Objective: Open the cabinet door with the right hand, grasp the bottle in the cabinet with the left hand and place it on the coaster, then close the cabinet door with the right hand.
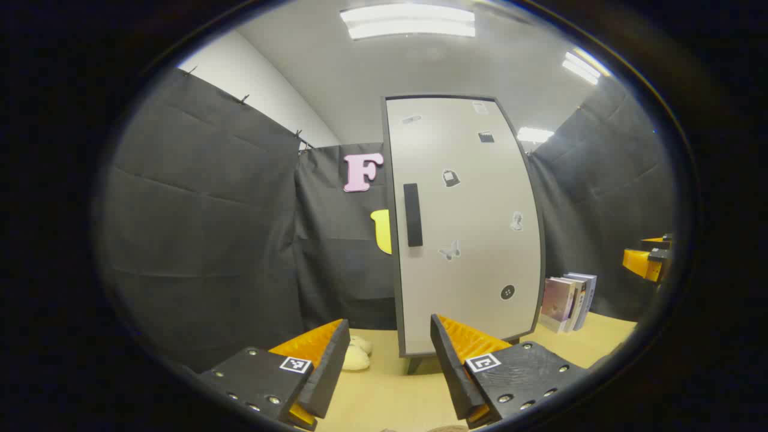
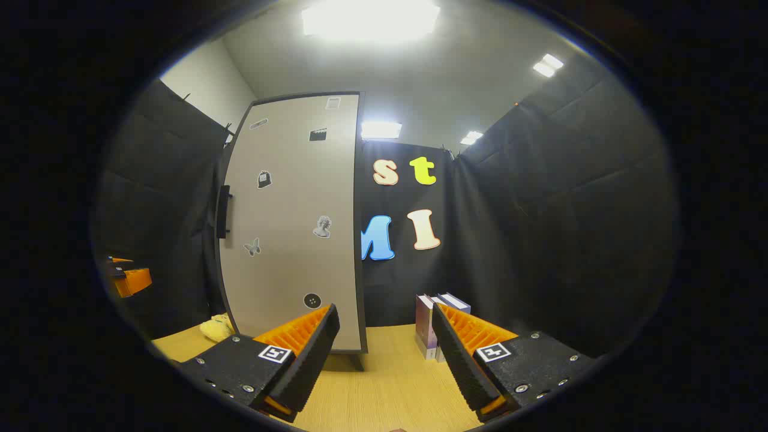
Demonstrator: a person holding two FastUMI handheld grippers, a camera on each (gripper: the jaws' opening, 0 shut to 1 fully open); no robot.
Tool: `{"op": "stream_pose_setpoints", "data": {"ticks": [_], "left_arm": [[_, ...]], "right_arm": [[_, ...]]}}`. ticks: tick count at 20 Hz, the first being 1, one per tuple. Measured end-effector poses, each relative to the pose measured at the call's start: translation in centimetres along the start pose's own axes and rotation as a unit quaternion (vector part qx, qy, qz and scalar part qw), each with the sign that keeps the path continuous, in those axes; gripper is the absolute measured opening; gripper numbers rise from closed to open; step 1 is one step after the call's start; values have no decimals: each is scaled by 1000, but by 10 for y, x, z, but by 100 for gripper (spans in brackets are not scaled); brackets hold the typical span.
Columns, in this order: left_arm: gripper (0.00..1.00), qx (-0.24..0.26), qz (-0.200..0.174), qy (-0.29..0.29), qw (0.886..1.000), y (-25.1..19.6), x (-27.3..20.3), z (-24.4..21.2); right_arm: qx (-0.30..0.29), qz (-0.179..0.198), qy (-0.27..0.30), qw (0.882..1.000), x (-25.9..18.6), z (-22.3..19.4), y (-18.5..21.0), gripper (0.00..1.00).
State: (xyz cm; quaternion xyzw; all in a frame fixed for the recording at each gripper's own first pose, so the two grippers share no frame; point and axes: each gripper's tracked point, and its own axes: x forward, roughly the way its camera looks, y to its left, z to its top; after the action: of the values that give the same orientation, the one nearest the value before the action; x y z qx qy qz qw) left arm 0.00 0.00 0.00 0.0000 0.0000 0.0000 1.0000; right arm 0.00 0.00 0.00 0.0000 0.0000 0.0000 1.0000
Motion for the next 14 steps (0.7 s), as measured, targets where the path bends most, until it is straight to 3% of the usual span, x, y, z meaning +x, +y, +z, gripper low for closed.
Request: {"op": "stream_pose_setpoints", "data": {"ticks": [14], "left_arm": [[77,1,3,-4,1000,5,-3,2]], "right_arm": [[7,4,0,1000,2,1,5,96]]}}
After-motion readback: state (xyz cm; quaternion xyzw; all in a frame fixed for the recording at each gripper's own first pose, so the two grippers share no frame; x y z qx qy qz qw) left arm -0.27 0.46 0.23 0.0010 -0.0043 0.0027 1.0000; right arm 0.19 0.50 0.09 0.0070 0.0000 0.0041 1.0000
